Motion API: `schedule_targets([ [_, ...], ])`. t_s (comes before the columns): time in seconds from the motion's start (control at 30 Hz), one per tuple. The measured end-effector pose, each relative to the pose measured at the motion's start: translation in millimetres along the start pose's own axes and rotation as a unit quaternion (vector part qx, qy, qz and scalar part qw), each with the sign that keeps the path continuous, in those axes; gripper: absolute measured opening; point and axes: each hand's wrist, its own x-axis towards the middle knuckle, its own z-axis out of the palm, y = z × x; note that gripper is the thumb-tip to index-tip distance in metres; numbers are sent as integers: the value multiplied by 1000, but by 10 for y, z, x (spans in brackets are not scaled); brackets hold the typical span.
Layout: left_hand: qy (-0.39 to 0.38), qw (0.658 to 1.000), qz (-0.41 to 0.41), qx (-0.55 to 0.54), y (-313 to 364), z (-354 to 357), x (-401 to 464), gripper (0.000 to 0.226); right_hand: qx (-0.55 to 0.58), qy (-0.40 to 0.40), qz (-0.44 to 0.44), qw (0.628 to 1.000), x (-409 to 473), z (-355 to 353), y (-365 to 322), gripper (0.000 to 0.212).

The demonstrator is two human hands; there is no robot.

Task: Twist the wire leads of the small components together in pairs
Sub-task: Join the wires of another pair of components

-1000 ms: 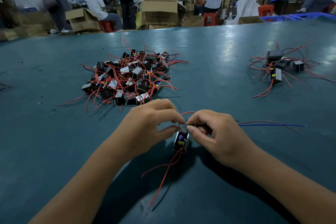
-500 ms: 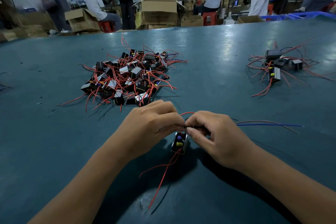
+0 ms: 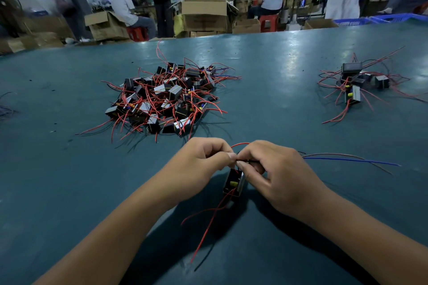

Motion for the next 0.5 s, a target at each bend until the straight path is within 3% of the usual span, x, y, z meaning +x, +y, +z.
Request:
schedule_targets([
  [0.17, 8, 977, -173, -125, 9, 57, -14, 30, -37, -16, -27, 999, 3, 14, -27, 8],
  [0.23, 9, 974, -182, -138, 9, 47, -15, 30, -20, -19, -19, 999, 5, 25, -28, 8],
  [0.3, 32, 984, -137, -106, 9, 16, -10, 30, 7, -13, 3, 1000, 8, 28, -8, 8],
  [0.37, 73, 997, -15, 21, -9, -53, -11, 20, 36, -2, 30, 999, 16, 22, 23, 8],
  [0.43, 79, 976, 120, 165, -10, -134, -13, 10, 54, 3, 47, 997, 20, 9, 43, 8],
  [0.5, 66, 945, 204, 249, -36, -184, -7, 13, 62, 5, 54, 997, 21, -3, 51, 9],
])
